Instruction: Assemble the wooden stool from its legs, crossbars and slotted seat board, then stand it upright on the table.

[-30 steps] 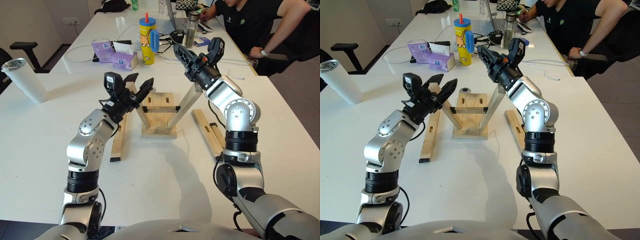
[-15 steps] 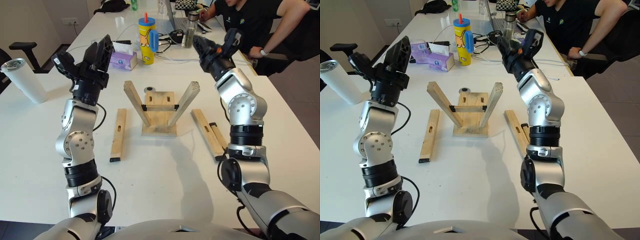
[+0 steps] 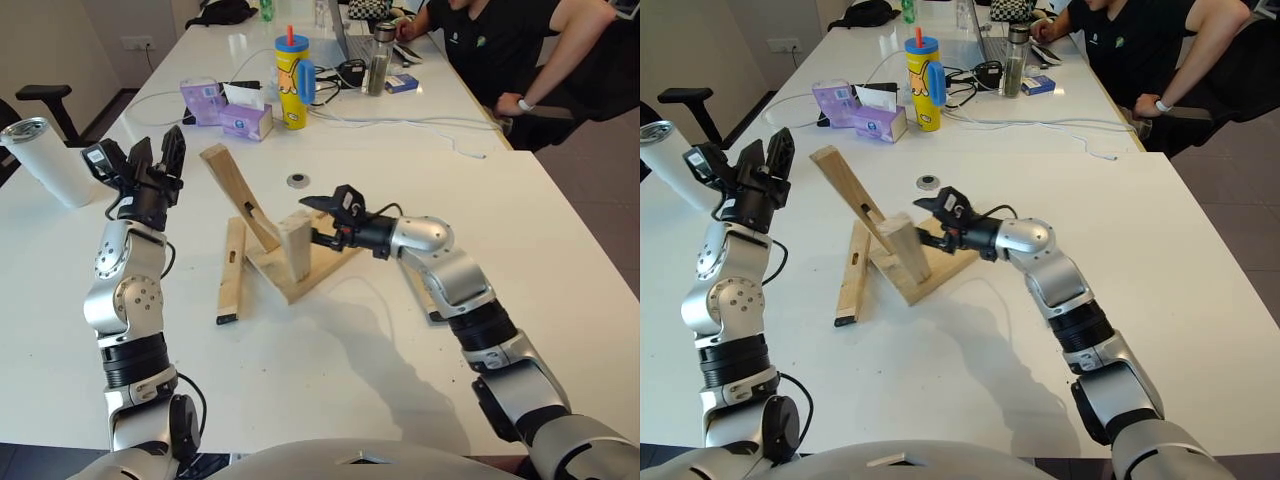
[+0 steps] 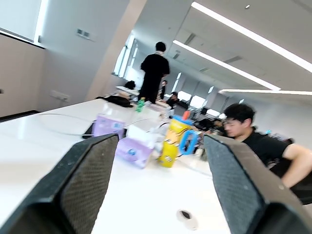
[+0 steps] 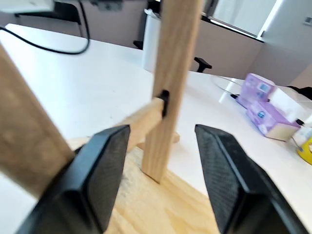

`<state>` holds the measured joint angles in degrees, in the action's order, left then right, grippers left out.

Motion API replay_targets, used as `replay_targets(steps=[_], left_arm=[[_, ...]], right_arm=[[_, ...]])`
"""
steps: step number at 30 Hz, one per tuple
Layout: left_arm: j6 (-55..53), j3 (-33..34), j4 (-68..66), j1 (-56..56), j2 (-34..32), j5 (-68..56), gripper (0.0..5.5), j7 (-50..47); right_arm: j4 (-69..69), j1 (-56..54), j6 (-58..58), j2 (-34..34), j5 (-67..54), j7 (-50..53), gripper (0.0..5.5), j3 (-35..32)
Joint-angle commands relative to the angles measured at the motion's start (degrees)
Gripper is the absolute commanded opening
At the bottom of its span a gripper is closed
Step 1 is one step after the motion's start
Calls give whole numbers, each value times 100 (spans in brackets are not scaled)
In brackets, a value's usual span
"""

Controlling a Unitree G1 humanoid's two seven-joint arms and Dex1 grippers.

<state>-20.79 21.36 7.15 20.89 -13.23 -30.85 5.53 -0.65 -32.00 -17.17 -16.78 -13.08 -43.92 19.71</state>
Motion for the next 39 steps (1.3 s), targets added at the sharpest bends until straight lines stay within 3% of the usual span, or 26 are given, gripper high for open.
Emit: replay_targets(steps=[1, 4, 9, 12, 15, 21, 30, 39], left_arm=[[-154, -198, -212, -162, -271, 325, 321, 107], [-421, -485, -127, -350, -538, 435, 321, 475], [-988, -1611, 621, -1155, -1773, 679, 321, 2157], [-1195, -1998, 1138, -1642, -2556, 739, 321, 3070], [-1394, -2238, 1617, -2029, -2933, 510, 321, 3752], [-1396, -3116, 1548, -2092, -2799, 1097, 321, 3733], [-812, -3710, 627, -1699, -2264, 2191, 321, 3152], [-331, -3788, -225, -1272, -1967, 3064, 321, 2627]], right_arm=[[-371, -25, -505, 237, -248, 181, 249, -179], [230, -269, -277, 183, 319, 800, 249, -426], [1548, -777, -70, -90, 1194, 1662, 249, -674], [1953, -839, -221, -191, 1351, 1584, 249, -688], [2293, -759, -98, -337, 1580, 1383, 249, -521], [2735, -536, 700, -590, 2469, 1220, 249, 153], [2551, -145, 941, -772, 3150, 801, 249, 681], [1672, 345, 787, -1585, 3083, -1021, 249, 1145]])
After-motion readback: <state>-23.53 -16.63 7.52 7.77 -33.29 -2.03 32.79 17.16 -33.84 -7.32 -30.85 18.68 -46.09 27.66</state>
